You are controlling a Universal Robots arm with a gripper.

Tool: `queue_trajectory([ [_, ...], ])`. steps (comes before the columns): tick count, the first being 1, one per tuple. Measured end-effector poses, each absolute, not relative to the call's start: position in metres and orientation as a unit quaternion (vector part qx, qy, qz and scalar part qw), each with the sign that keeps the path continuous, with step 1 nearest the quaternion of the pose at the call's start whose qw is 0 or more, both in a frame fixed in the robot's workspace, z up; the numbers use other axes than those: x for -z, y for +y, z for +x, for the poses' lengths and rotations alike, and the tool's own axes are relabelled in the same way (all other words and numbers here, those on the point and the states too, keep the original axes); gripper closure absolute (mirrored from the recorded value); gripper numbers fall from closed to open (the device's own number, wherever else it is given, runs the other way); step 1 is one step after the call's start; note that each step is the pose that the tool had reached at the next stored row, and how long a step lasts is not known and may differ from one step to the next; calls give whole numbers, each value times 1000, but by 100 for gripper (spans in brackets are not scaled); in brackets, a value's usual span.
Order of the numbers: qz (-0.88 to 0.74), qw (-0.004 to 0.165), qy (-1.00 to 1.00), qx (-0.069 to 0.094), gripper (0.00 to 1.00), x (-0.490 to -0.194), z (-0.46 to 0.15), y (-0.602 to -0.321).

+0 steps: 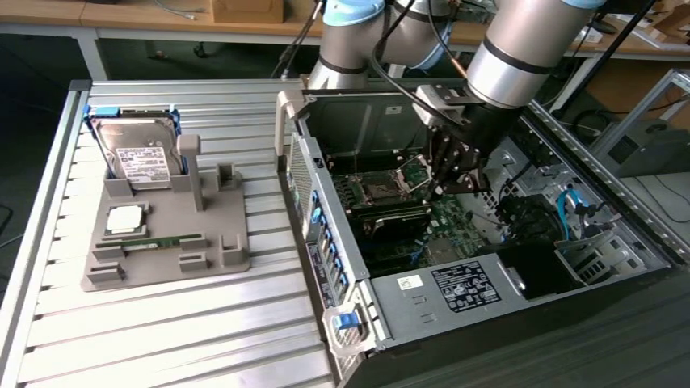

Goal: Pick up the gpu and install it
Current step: 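Press down on the gpu until it lock into place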

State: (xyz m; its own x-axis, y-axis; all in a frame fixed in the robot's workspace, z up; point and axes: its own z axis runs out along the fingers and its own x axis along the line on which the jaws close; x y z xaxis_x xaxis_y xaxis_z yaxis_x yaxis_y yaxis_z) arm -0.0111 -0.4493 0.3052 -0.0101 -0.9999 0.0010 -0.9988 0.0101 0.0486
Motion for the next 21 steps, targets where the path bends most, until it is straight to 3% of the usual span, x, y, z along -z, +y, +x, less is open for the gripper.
queue_trajectory([
  [10,703,18,-710,16,89,-291,-70,-444],
  [21,703,18,-711,16,89,-279,-92,-446],
])
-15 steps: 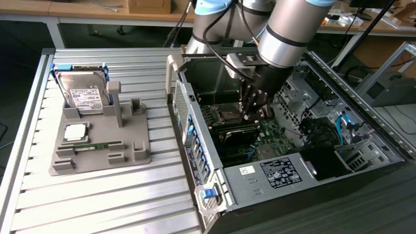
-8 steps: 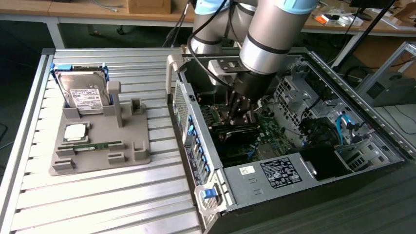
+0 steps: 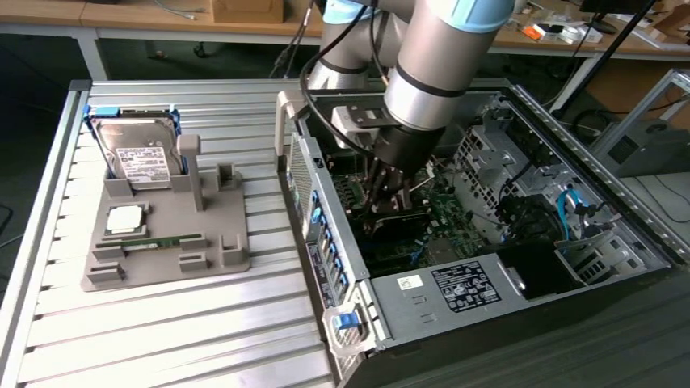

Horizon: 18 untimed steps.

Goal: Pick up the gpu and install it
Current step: 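Press down on the gpu until it lock into place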

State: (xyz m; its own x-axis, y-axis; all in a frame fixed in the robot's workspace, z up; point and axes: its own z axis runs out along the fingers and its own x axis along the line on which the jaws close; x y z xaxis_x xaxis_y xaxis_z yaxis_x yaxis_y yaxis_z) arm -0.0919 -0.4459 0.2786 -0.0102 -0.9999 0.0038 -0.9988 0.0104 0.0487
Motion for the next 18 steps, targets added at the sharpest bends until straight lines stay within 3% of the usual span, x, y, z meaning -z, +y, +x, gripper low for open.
queue_trajectory([
  [18,703,19,-710,16,89,-275,-96,-449],
])
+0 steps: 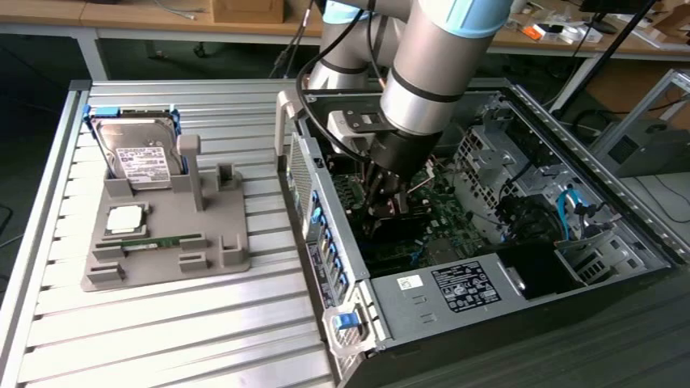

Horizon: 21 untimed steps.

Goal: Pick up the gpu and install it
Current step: 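Press down on the gpu until it lock into place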

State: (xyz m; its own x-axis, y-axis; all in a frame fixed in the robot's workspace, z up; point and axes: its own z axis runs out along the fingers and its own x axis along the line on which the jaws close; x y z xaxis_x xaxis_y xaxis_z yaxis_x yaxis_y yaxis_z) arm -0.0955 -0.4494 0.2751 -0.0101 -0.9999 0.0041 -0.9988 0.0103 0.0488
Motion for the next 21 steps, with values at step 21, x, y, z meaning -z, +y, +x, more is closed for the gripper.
queue_trajectory([
  [21,704,18,-709,16,89,-273,-98,-462],
])
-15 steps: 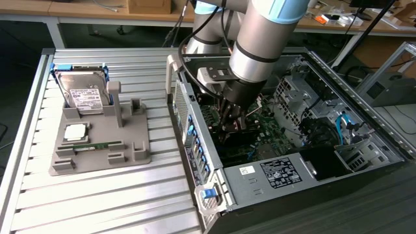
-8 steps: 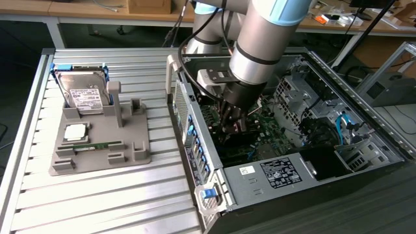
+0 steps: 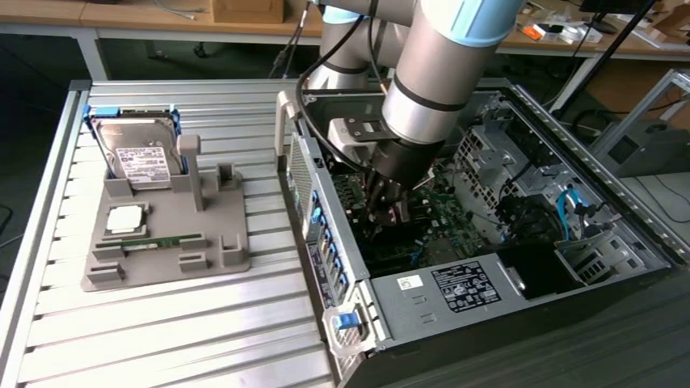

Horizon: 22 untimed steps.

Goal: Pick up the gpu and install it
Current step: 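Press down on the gpu until it lock into place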

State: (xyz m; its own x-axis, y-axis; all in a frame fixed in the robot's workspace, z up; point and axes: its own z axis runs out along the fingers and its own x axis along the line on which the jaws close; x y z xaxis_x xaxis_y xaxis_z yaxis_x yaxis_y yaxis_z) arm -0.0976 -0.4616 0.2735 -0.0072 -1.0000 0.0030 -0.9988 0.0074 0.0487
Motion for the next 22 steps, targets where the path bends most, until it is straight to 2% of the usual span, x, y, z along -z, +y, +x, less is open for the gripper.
queue_trajectory([
  [22,717,19,-697,16,89,-272,-99,-451],
])
